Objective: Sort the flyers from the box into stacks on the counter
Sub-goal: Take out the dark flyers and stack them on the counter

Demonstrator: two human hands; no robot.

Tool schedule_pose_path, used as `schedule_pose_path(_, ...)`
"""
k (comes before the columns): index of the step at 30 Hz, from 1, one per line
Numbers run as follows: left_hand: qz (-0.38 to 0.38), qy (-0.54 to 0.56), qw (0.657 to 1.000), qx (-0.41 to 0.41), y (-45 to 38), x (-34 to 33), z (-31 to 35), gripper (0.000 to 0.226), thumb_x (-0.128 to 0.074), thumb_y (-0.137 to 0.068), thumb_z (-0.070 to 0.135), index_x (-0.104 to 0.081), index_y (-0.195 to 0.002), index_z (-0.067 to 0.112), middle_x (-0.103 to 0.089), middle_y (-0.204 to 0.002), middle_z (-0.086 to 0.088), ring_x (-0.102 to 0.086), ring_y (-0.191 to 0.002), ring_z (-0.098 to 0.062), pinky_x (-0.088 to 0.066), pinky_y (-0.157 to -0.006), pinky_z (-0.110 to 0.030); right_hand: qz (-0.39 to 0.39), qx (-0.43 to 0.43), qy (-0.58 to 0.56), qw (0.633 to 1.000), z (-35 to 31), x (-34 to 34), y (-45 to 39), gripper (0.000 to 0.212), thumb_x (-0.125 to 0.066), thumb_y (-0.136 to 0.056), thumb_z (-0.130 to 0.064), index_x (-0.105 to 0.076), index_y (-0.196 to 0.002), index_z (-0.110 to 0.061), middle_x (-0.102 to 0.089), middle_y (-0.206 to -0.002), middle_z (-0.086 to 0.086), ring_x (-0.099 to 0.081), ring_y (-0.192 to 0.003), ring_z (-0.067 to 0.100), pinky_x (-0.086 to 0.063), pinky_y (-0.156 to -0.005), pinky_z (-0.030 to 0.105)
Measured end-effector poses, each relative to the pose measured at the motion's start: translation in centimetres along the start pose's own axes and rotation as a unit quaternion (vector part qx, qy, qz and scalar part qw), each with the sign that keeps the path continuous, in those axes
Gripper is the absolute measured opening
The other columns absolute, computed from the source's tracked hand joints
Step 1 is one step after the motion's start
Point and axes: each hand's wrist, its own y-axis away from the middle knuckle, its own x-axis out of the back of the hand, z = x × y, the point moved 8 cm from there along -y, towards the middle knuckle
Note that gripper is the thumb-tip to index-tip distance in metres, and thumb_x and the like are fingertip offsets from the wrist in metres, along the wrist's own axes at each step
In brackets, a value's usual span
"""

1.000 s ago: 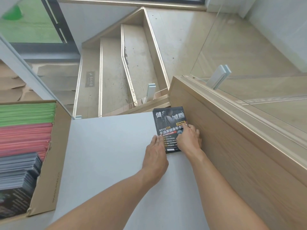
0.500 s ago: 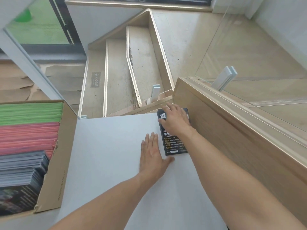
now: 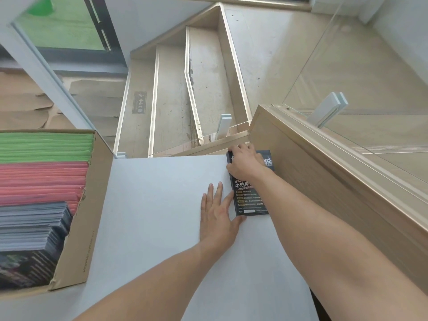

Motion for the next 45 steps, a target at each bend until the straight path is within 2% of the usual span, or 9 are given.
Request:
schedule_pose_path(16,-0.022,0.019,1.000,0.007,-0.1,0.0,-0.3,0.075,-0.063,-0.094,0.048,-0.024,-0.158,0.040,0.004,-0.170,0.010,0.026,-0.152,-0.008,0.021,-0.119,-0.026,0.014,-0.006,0.018,1.000,-0.2,-0.5,0.5,0.051,-0.045,-0.096,-0.031,-0.045,-0.146,-0.019,-0.046,-0.147,0.004,-0.032,-0.139,0.029,-0.034,-0.105,0.051)
schedule_pose_path(22,-0.082,0.063,0.994,0.039,-0.2,0.3,-0.7,0.101,-0.075,-0.085,0.044,-0.011,-0.162,0.026,0.004,-0.169,0.012,0.025,-0.151,-0.005,0.017,-0.122,-0.028,0.087,0.021,-0.068,0.994,-1.3,1.4,2.4,0.063,-0.055,-0.098,-0.044,-0.034,-0.155,-0.024,-0.034,-0.159,0.000,-0.029,-0.145,0.023,-0.031,-0.115,0.044)
schedule_pose_path(26,-0.110,0.272,0.946,0.134,1.4,3.9,-1.3,0.087,-0.076,-0.088,0.029,-0.025,-0.159,0.030,-0.019,-0.166,0.012,-0.015,-0.154,-0.012,-0.022,-0.122,-0.030,0.163,0.087,-0.160,0.970,-5.2,4.0,5.6,0.049,-0.058,-0.099,-0.029,-0.047,-0.147,-0.026,-0.041,-0.151,-0.004,-0.034,-0.141,0.016,-0.039,-0.110,0.041)
schedule_pose_path(28,-0.052,0.363,0.919,0.143,2.8,7.5,-2.1,0.064,-0.070,-0.093,0.021,-0.041,-0.149,0.032,-0.044,-0.154,0.013,-0.050,-0.134,-0.010,-0.045,-0.101,-0.023,0.186,0.123,-0.220,0.950,-7.9,4.5,7.5,0.044,-0.060,-0.098,-0.024,-0.052,-0.141,-0.028,-0.046,-0.143,-0.005,-0.043,-0.135,0.016,-0.043,-0.103,0.039)
schedule_pose_path(30,0.054,0.395,0.910,0.112,5.1,12.3,-3.3,0.050,-0.064,-0.095,0.010,-0.049,-0.138,0.033,-0.063,-0.134,0.011,-0.064,-0.113,-0.005,-0.051,-0.090,-0.021,0.207,0.152,-0.295,0.920,-10.9,4.8,9.6,0.038,-0.062,-0.097,-0.020,-0.058,-0.133,-0.030,-0.051,-0.131,-0.008,-0.052,-0.125,0.017,-0.049,-0.100,0.042)
schedule_pose_path(34,0.291,0.330,0.896,0.053,11.9,21.9,-7.3,0.040,-0.062,-0.093,-0.001,-0.064,-0.125,0.022,-0.072,-0.111,0.014,-0.067,-0.106,-0.005,-0.051,-0.092,-0.018,0.202,0.196,-0.399,0.872,-18.9,3.7,14.7,0.025,-0.062,-0.098,-0.019,-0.065,-0.120,-0.031,-0.061,-0.117,-0.013,-0.059,-0.108,0.006,-0.052,-0.095,0.036)
schedule_pose_path(38,0.440,0.098,0.891,0.042,17.6,28.9,-13.3,0.030,-0.062,-0.096,0.010,-0.066,-0.124,0.020,-0.066,-0.125,0.008,-0.055,-0.125,-0.011,-0.041,-0.109,-0.034,0.180,0.329,-0.319,0.870,-28.6,0.4,20.7,0.029,-0.066,-0.095,-0.017,-0.069,-0.123,-0.024,-0.066,-0.116,-0.009,-0.057,-0.109,0.011,-0.048,-0.096,0.032)
schedule_pose_path(41,0.407,-0.079,0.899,0.142,19.7,31.1,-19.7,0.041,-0.050,-0.103,0.031,-0.056,-0.141,0.019,-0.050,-0.152,0.000,-0.029,-0.150,-0.021,-0.015,-0.125,-0.052,0.218,0.410,-0.157,0.872,-34.0,-2.4,23.5,0.041,-0.065,-0.091,-0.020,-0.064,-0.133,-0.020,-0.066,-0.128,-0.005,-0.055,-0.115,0.022,-0.047,-0.098,0.039)
schedule_pose_path(45,0.303,-0.176,0.921,0.172,21.4,30.1,-24.3,0.061,-0.030,-0.105,0.051,-0.029,-0.159,0.023,-0.016,-0.169,0.003,-0.001,-0.157,-0.021,-0.003,-0.127,-0.051,0.265,0.389,-0.018,0.882,-36.5,-4.3,24.7,0.047,-0.065,-0.091,-0.026,-0.061,-0.138,-0.018,-0.058,-0.143,0.001,-0.050,-0.131,0.030,-0.037,-0.111,0.045)
